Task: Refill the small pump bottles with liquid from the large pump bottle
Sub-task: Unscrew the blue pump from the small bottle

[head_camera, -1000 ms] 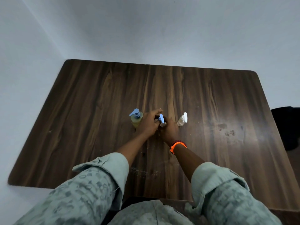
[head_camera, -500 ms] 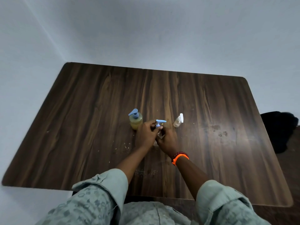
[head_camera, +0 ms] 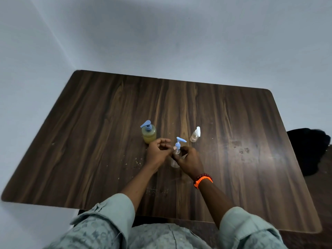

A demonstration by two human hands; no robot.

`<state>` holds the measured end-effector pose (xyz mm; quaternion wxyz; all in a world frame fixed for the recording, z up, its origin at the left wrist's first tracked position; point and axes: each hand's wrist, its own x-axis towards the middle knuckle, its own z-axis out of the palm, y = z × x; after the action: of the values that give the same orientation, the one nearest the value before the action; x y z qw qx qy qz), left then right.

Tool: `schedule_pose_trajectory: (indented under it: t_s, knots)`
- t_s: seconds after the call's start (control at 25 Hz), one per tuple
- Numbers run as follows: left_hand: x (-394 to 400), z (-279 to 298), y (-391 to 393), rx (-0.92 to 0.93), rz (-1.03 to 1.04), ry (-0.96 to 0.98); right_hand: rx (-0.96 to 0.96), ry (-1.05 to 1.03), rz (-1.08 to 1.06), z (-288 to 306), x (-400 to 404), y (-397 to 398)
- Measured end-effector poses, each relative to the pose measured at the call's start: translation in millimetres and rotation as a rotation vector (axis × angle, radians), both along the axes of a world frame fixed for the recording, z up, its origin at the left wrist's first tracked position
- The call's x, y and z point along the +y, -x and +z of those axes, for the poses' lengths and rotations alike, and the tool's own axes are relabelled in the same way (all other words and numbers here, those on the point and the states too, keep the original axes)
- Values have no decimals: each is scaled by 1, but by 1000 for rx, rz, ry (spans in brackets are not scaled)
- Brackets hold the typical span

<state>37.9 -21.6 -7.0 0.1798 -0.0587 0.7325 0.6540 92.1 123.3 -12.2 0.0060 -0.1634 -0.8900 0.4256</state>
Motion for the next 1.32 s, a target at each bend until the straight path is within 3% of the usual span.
schedule_pose_trajectory:
  t_s: [0.32,0.48,0.72,0.92,1.0,1.12,1.32]
  knots:
    - [5,0,-5,-125,-56,-152,20,47,115,4,-5,-8]
    - [5,0,-6,-92,-28,-115,-37,66,-11,1,9,-6]
    - [13,7,-3,-99,-76,-56,-78,46,52,-1,12,-7]
    - [25,5,17,-172,249,-67,-216,11,61,-10,20,-18]
    - [27,-7,23,-256,388,-9,-267,31,72,-14,25,-25]
    - [23,-29,7,-333,425,134,-315,56,44,-20,37,-36]
    - [-33,-44,-31,-124,342,411,-292,66,35,-25,43,-41]
